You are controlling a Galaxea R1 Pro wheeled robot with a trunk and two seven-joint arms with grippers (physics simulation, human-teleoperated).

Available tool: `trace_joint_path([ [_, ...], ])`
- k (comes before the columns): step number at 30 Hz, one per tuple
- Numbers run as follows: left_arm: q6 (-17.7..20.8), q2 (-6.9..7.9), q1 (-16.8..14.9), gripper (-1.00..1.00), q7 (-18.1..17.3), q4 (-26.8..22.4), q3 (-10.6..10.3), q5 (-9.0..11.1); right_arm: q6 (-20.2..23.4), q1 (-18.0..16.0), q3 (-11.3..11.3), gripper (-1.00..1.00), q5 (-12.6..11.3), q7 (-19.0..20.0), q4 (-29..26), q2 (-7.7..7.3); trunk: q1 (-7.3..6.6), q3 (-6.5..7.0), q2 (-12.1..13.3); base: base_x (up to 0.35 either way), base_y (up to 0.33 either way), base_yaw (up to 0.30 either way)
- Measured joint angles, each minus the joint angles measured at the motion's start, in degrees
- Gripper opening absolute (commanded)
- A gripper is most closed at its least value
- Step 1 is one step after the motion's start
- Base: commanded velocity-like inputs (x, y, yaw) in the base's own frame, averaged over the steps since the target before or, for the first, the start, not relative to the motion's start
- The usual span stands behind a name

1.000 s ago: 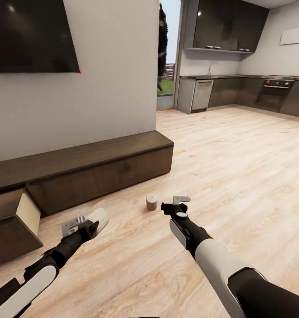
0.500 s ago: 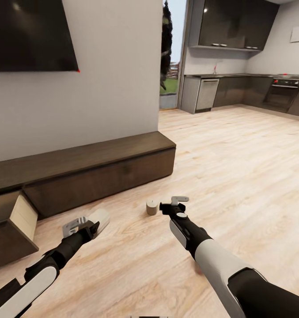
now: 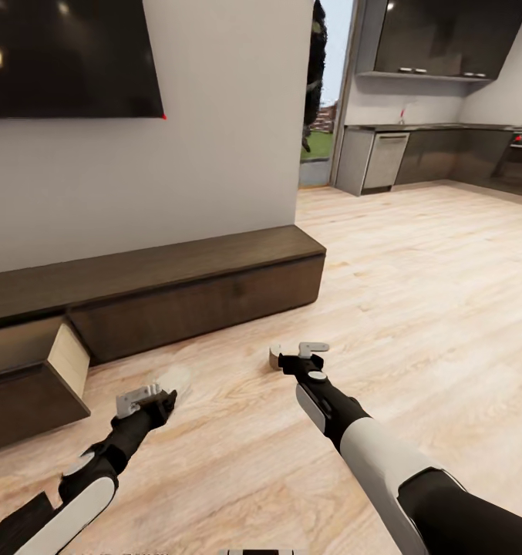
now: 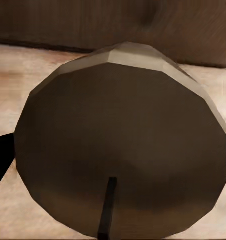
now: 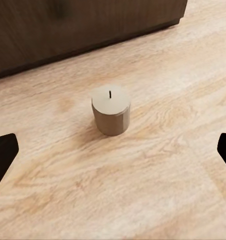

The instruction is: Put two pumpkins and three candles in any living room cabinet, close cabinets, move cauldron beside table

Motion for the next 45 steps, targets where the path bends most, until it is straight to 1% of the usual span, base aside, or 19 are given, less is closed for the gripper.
trace_joint_path([
  [1, 0.1, -4.19, 0.0, -1.0, 9.4, 0.0, -0.5, -7.9, 0.0, 0.0, 0.0, 1.0, 0.0, 0.0, 0.0, 0.0, 0.0, -0.01, 0.0, 0.0, 0.0, 0.031],
  [2, 0.2, -6.14, 0.0, -1.0, 13.5, 0.1, -0.7, -10.4, 0.0, 0.0, 0.0, 1.0, 0.0, 0.0, 0.0, 0.0, 0.0, -0.03, 0.0, 0.0, 0.0, 0.02],
  [3, 0.7, -9.42, 0.0, -1.0, 20.4, 0.1, -1.1, -15.3, 0.0, 0.0, -0.1, 1.0, 0.0, 0.0, 0.0, 0.0, 0.0, -0.03, 0.0, 0.0, 0.0, 0.013],
  [4, 1.7, -12.5, 0.0, -1.0, 26.2, 0.2, -1.4, -18.9, 0.0, 0.0, -0.1, 1.0, 0.1, 0.0, 0.0, 0.0, 0.0, -0.04, 0.0, 0.0, 0.0, 0.01],
  [6, 4.4, -16.06, 0.0, -1.0, 31.8, 0.3, -1.5, -22.1, 0.0, 0.0, -0.1, 1.0, 0.1, -0.1, 0.0, 0.0, 0.0, -0.04, 0.0, 0.0, 0.0, 0.005],
  [7, 7.5, -18.11, 0.0, -1.0, 34.6, 0.2, -1.4, -23.8, 0.0, 0.0, -0.1, 1.0, 0.1, -0.1, 0.0, 0.0, 0.0, -0.05, 0.0, 0.0, 0.0, 0.002],
  [8, 8.9, -18.97, 0.0, -1.0, 35.8, 0.2, -1.4, -24.5, -0.1, 0.0, -0.1, 1.0, 0.1, -0.1, 0.0, 0.0, 0.0, -0.05, 0.0, 0.0, 0.0, 0.002],
  [14, 11.4, -21.72, 0.0, -1.0, 37.4, 0.1, 0.5, -25.5, -0.1, 0.0, -0.1, 1.0, 0.1, 0.0, 0.0, 0.0, 0.0, -0.05, 0.0, 0.0, 0.0, 0.0],
  [15, 11.7, -22.89, 0.1, -1.0, 37.5, 0.1, 1.5, -25.6, -0.1, 0.0, -0.2, 1.0, 0.1, 0.0, 0.0, 0.0, 0.0, -0.05, 0.0, 0.0, 0.0, 0.0],
  [17, 11.9, -23.84, 0.1, -1.0, 37.5, 0.1, 1.9, -25.6, -0.1, 0.0, -0.2, 1.0, 0.1, 0.0, 0.0, 0.0, 0.0, -0.05, 0.0, 0.0, 0.0, 0.0],
  [19, 13.9, -25.19, 0.1, -1.0, 36.3, 0.1, 2.4, -25.6, -0.1, 0.1, -0.2, 1.0, 0.2, 0.1, 0.0, 0.0, 0.0, -0.05, 0.0, 0.0, 0.0, 0.0],
  [21, 16.1, -25.86, 0.1, -1.0, 33.7, 0.1, 4.3, -25.6, -0.1, 0.1, -0.2, 1.0, 0.2, 0.0, 0.0, 0.0, 0.0, -0.05, 0.0, 0.0, 0.0, 0.0],
  [22, 16.5, -25.99, 0.1, -1.0, 32.8, 0.1, 4.9, -25.6, -0.2, 0.1, -0.2, 1.0, 0.2, 0.0, 0.0, 0.0, 0.0, -0.05, 0.0, 0.0, 0.0, 0.0],
  [23, 17.3, -26.28, 0.1, -1.0, 28.9, 0.1, 6.8, -25.1, -0.2, 0.1, -0.2, 1.0, 0.2, 0.0, 0.0, 0.0, 0.0, -0.05, 0.0, 0.0, 0.0, 0.0],
  [24, 17.7, -26.31, 0.1, -1.0, 27.4, 0.1, 7.6, -25.0, -0.2, 0.1, -0.2, 1.0, 0.2, 0.0, 0.0, 0.0, 0.0, -0.05, 0.0, 0.0, 0.0, 0.0],
  [29, 18.5, -26.54, 0.0, -1.0, 24.9, 0.0, 9.8, -24.9, -0.2, 0.1, -0.3, 1.0, 0.3, 0.0, 0.0, 0.0, 0.0, -0.05, 0.0, 0.0, 0.0, 0.0],
  [34, 20.0, -28.7, -0.4, -1.0, 24.3, 0.0, 10.4, -24.8, -0.2, 0.0, -0.3, 1.0, 0.4, 0.0, -0.1, 0.0, 0.0, -0.05, 0.0, 0.0, 0.0, 0.0],
  [36, 20.2, -29.03, -0.5, -1.0, 24.3, 0.0, 10.3, -24.8, -0.2, 0.1, -0.3, 1.0, 0.4, 0.0, -0.2, 0.0, 0.0, -0.05, 0.0, 0.0, 0.0, 0.0],
  [45, 19.9, -28.44, -0.5, -1.0, 24.5, 0.0, 10.4, -25.0, -0.2, 0.1, -0.2, 1.0, 0.4, -0.3, -0.5, 0.0, -0.02, -0.05, 0.0, 0.047, 0.007, 0.0],
])
